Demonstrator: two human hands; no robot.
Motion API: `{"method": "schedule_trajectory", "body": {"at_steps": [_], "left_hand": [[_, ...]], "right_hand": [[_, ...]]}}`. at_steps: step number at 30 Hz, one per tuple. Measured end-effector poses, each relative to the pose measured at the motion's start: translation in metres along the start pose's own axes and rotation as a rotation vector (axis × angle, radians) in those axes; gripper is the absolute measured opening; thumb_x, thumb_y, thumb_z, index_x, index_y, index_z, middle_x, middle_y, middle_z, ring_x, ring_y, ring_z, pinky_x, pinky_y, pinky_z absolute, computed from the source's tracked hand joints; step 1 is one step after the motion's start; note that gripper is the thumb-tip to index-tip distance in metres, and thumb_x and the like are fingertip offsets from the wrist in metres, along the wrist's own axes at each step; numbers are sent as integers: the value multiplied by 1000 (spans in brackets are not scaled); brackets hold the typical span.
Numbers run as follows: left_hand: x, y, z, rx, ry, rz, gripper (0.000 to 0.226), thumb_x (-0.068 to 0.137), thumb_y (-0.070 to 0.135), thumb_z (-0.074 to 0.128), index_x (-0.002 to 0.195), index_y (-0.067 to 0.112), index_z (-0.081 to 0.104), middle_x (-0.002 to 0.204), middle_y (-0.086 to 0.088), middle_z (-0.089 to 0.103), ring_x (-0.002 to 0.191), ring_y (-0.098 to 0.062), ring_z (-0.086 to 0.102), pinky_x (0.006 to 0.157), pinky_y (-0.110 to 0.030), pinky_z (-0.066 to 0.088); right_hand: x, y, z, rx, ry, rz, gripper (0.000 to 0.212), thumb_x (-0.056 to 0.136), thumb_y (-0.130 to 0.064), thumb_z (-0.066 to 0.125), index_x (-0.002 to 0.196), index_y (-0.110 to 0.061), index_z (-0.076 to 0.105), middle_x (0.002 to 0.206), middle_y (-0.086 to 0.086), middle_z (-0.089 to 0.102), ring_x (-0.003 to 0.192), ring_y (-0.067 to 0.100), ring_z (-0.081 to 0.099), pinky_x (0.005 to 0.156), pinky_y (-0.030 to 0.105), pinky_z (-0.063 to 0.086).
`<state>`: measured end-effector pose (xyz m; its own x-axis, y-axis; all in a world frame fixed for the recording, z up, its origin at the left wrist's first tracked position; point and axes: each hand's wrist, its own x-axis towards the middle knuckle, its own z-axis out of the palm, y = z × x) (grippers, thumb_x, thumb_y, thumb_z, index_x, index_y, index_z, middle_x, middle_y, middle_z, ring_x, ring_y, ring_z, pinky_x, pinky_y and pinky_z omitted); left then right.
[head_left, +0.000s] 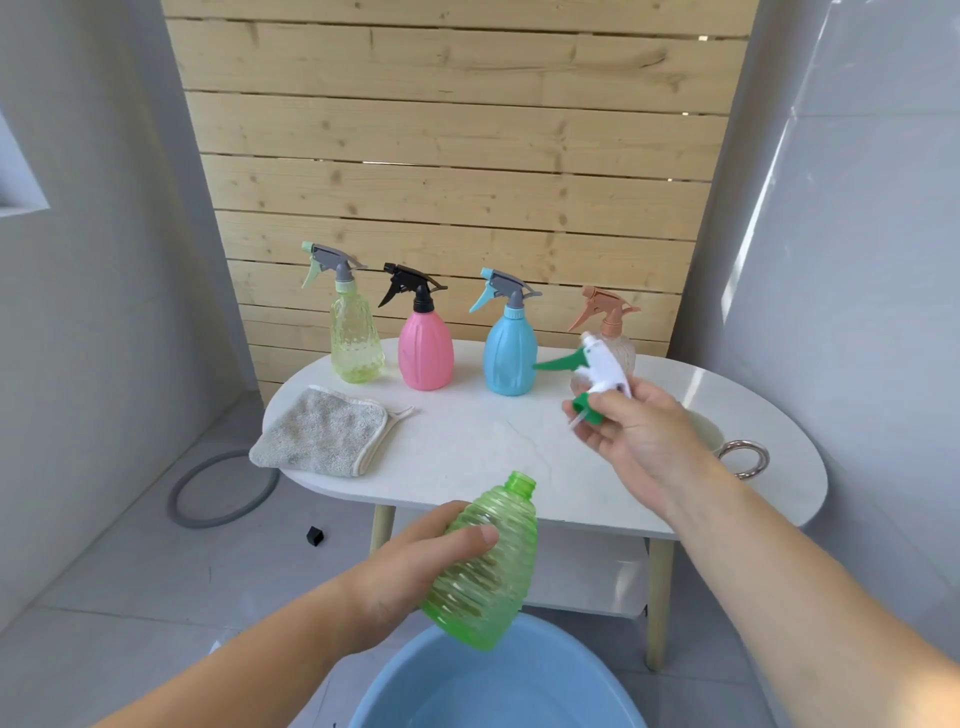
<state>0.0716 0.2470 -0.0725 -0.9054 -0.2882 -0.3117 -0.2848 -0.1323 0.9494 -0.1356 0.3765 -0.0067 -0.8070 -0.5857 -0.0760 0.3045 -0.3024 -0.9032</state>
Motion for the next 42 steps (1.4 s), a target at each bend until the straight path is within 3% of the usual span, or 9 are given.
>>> {"method": "schedule_trajectory", "body": {"at_steps": [2, 5, 12, 15, 19, 25, 30, 36, 42], "left_hand": [[-2, -2, -6, 3, 28, -9, 55, 67, 54, 78, 117, 33, 72, 121, -5, 74, 116, -25, 69, 111, -49, 47], [-5, -6, -11, 15, 66, -22, 63, 65, 54, 81, 122, 30, 69, 120, -3, 74, 116, -23, 69, 113, -51, 44], [-9, 0, -8, 74, 78, -19, 55, 70, 51, 77, 121, 32, 67, 114, 5, 76, 108, -14, 72, 107, -40, 50], [-9, 0, -4, 82, 59, -18, 52, 74, 47, 74, 124, 31, 65, 113, 5, 77, 106, -13, 73, 93, -29, 54], [-6, -1, 1, 91, 33, -18, 52, 75, 46, 74, 125, 31, 64, 113, 3, 76, 105, -15, 73, 80, -22, 55], [-1, 0, 4, 117, 37, -9, 52, 74, 48, 74, 123, 34, 63, 110, 7, 76, 103, -10, 73, 80, -21, 54], [3, 2, 9, 110, 14, 3, 51, 75, 47, 74, 123, 32, 63, 110, 7, 77, 102, -10, 73, 76, -17, 54], [11, 4, 19, 108, 18, 28, 53, 75, 47, 74, 121, 24, 64, 113, -3, 75, 103, -18, 73, 79, -22, 56], [21, 4, 35, 100, -29, 42, 54, 77, 48, 75, 124, 24, 63, 116, -8, 73, 106, -22, 72, 88, -31, 56]], "right_hand": [[7, -6, -2, 9, 95, -108, 31, 89, 8, 59, 116, -6, 59, 117, 16, 66, 103, 31, 69, 96, 40, 54], [17, -4, -4, -27, 234, -191, 34, 85, 4, 68, 116, -5, 58, 119, 14, 65, 107, 29, 69, 93, 42, 57], [23, 54, 2, -246, 321, -46, 22, 81, -3, 78, 84, -11, 57, 95, 6, 65, 88, 22, 68, 86, 36, 58], [28, 67, -3, -320, 371, 7, 22, 81, -11, 80, 80, -13, 58, 87, 4, 65, 81, 21, 65, 72, 31, 58], [36, 75, -11, -625, 385, 58, 23, 83, -27, 77, 81, -7, 67, 68, 7, 63, 62, 22, 59, 50, 28, 52], [44, 75, -19, -959, 309, 113, 41, 89, -43, 64, 97, -3, 59, 66, 7, 60, 50, 23, 59, 41, 23, 42], [36, 72, -22, -1412, 284, 15, 52, 94, -52, 51, 115, -5, 48, 109, 12, 65, 101, 35, 63, 68, 32, 40], [24, 51, -22, -1300, 220, -69, 45, 87, -62, 44, 93, -19, 54, 87, 1, 67, 76, 27, 70, 70, 43, 59], [0, -10, -46, -1323, 475, -424, 23, 96, -37, 48, 88, -21, 62, 88, -3, 66, 85, 26, 57, 69, 34, 40]]}}
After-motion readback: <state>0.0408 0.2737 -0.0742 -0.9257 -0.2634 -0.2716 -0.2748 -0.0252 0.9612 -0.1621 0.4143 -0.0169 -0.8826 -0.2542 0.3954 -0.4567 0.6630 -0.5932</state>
